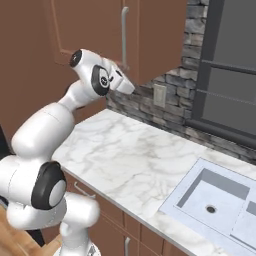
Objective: Pick the mug and place it in the sink. Pick the bowl and place it in the open cabinet and then close the cabinet.
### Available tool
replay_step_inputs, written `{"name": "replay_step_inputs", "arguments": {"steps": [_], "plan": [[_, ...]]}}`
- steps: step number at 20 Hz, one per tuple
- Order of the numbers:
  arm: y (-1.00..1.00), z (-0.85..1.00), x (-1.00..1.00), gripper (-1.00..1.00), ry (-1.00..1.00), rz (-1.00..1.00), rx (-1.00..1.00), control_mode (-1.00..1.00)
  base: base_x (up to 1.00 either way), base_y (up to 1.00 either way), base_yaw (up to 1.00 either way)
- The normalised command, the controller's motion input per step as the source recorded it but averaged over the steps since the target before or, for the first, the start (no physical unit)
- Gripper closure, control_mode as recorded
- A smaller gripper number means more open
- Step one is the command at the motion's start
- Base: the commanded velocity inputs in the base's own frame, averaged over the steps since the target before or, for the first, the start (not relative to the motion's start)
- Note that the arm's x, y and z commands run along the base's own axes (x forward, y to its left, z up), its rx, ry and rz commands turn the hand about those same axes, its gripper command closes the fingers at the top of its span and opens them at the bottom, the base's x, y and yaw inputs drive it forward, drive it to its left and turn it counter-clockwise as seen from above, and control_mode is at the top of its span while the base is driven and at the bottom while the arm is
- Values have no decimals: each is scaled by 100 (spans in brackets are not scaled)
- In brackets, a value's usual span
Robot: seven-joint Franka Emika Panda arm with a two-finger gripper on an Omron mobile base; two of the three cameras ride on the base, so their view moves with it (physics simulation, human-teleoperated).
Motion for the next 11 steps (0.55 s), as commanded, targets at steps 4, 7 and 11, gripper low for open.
{"name": "replay_step_inputs", "arguments": {"steps": [4,7,11], "plan": [[-24,0,100,-100,9,3,25,-100,0,0,0],[-27,0,100,-100,8,1,22,-100,0,0,0],[-30,-1,100,-100,1,2,15,-100,0,0,0]]}}
